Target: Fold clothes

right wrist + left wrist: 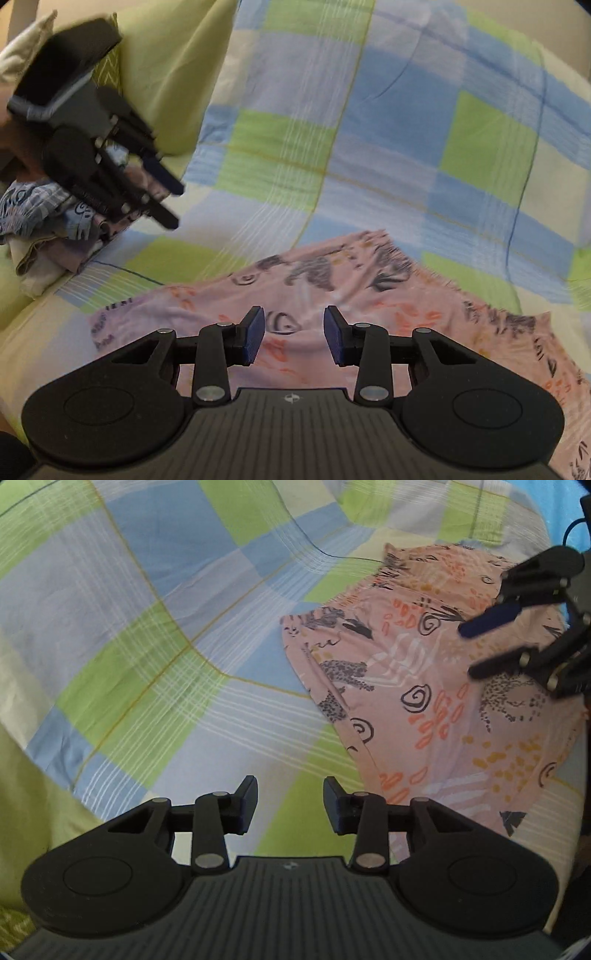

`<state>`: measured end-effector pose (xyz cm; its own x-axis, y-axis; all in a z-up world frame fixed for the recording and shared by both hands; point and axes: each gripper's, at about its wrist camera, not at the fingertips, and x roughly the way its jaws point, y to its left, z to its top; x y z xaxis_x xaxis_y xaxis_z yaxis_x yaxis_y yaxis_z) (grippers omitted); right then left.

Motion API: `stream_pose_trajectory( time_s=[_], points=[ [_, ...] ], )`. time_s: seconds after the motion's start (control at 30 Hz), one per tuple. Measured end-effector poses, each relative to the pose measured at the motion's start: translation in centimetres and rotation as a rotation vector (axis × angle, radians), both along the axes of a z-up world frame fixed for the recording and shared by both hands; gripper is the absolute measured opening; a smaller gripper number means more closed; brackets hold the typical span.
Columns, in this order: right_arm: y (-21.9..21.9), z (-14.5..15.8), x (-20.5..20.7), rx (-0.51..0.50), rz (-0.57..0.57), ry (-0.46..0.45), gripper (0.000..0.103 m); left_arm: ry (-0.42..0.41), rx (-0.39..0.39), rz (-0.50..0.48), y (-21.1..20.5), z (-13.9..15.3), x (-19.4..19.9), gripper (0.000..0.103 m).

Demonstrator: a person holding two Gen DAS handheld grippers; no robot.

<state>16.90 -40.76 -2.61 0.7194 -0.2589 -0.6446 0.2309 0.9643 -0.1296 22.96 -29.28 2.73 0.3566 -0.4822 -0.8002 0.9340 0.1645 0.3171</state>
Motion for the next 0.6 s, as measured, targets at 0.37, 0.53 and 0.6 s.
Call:
stream_pose_trajectory(
  time_s=[0.37, 0.53, 0.6],
  points=[
    [3.0, 7.6, -0.6, 0.193, -0.201, 0.209, 0.035, -0.033, 0.235, -0.380, -4.3, 7.6, 1.3, 0.035],
    [4.6, 7.0, -0.2, 0.239, -0.207, 0.241, 0.036, -0.222, 0.324, -0.625, -5.9, 7.6, 0.4, 0.035],
    [5.8, 6.4, 0.7, 0.246, -0.184, 0.243, 0.036, -0.312, 0.366, -0.734, -5.9, 7.1, 0.3, 0.035]
  ],
)
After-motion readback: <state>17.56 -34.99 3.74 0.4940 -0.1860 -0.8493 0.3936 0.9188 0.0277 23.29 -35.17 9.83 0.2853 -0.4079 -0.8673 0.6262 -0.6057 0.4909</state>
